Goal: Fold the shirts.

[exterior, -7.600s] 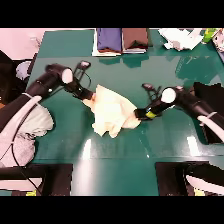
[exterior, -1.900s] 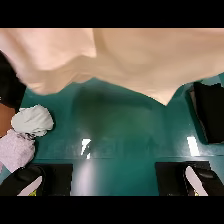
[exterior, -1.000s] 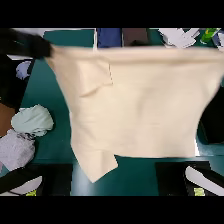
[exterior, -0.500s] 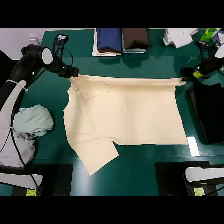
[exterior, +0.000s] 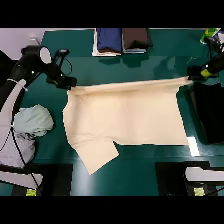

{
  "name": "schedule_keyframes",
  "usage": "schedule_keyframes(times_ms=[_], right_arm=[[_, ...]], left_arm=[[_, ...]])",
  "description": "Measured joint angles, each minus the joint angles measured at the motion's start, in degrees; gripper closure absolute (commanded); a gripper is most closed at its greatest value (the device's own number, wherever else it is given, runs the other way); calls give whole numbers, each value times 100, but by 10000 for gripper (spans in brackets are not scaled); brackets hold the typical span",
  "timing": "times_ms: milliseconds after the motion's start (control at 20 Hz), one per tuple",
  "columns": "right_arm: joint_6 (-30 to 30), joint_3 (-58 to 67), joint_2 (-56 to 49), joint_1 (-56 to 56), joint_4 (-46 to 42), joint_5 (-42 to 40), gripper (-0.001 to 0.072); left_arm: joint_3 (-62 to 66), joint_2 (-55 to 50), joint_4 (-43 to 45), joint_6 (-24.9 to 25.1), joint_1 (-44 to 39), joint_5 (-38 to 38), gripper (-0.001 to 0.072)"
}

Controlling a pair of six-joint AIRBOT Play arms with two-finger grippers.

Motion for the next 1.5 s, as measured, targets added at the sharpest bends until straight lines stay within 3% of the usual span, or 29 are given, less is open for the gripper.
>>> schedule_keyframes(times_ms=[300,350,400,450,500,700,950,1500], right_arm=[[-28,-1432,299,13,-28,-487,692],[-31,-1591,315,50,-24,-560,631],[-31,-1696,326,79,-15,-625,403],[-33,-1773,332,103,-33,-673,319],[-35,-1823,339,120,-33,-697,319],[-7,-1814,520,116,-4,-684,319],[11,-1792,1132,-66,7,-507,319],[20,-1790,1547,-160,55,-424,319]], left_arm=[[-1036,-13,-619,28,7,474,676],[-1134,-13,-671,31,7,535,675],[-1209,-13,-726,35,7,568,605],[-1255,-13,-756,44,7,590,311],[-1292,-7,-778,44,9,584,192],[-1370,278,-789,-55,9,496,191],[-2144,1419,-546,-487,-304,323,189],[-5289,3941,-577,-2579,-2059,433,188]])
